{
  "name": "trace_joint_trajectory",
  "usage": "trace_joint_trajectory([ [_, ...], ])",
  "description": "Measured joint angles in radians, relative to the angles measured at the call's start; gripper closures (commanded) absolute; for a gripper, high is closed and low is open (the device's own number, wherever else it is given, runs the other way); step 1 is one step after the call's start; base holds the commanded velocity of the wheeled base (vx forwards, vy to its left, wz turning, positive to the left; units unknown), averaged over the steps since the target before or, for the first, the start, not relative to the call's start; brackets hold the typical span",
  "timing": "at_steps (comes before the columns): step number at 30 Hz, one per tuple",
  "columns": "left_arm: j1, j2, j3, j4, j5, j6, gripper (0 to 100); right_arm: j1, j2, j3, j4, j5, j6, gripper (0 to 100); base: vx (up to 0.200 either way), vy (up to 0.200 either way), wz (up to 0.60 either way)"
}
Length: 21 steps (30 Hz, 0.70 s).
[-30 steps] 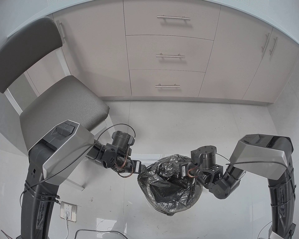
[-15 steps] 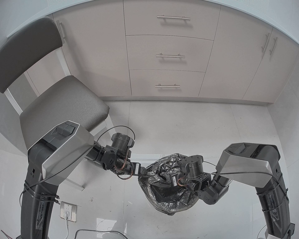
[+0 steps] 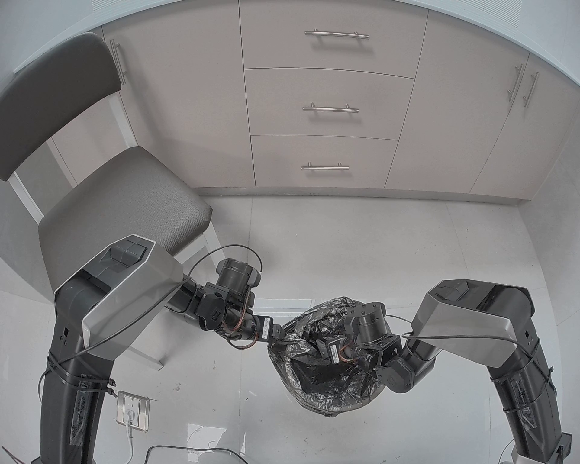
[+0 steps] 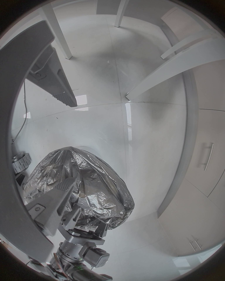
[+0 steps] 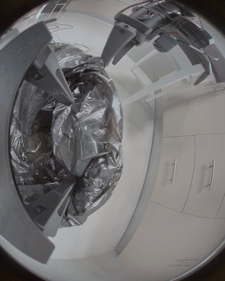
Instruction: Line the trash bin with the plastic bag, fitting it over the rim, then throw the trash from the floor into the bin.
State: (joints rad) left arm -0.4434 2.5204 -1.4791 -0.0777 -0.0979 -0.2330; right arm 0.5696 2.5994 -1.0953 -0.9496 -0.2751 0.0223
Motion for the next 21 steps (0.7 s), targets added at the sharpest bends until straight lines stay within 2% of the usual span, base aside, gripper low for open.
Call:
trace_joint_trajectory([
  [8,0.002,-0.001,0.002,0.001,0.0,-0.004,0,0.024,-0.022,0.007,-0.003,0.0,0.037,0,0.0,0.0,0.0],
  [13,0.002,-0.022,0.012,0.0,-0.004,-0.03,0,0.042,-0.101,0.093,-0.026,0.0,0.052,0,0.0,0.0,0.0],
  [21,-0.04,-0.101,0.083,-0.01,-0.003,-0.044,0,0.073,-0.204,0.275,-0.244,-0.001,0.086,0,0.0,0.0,0.0],
])
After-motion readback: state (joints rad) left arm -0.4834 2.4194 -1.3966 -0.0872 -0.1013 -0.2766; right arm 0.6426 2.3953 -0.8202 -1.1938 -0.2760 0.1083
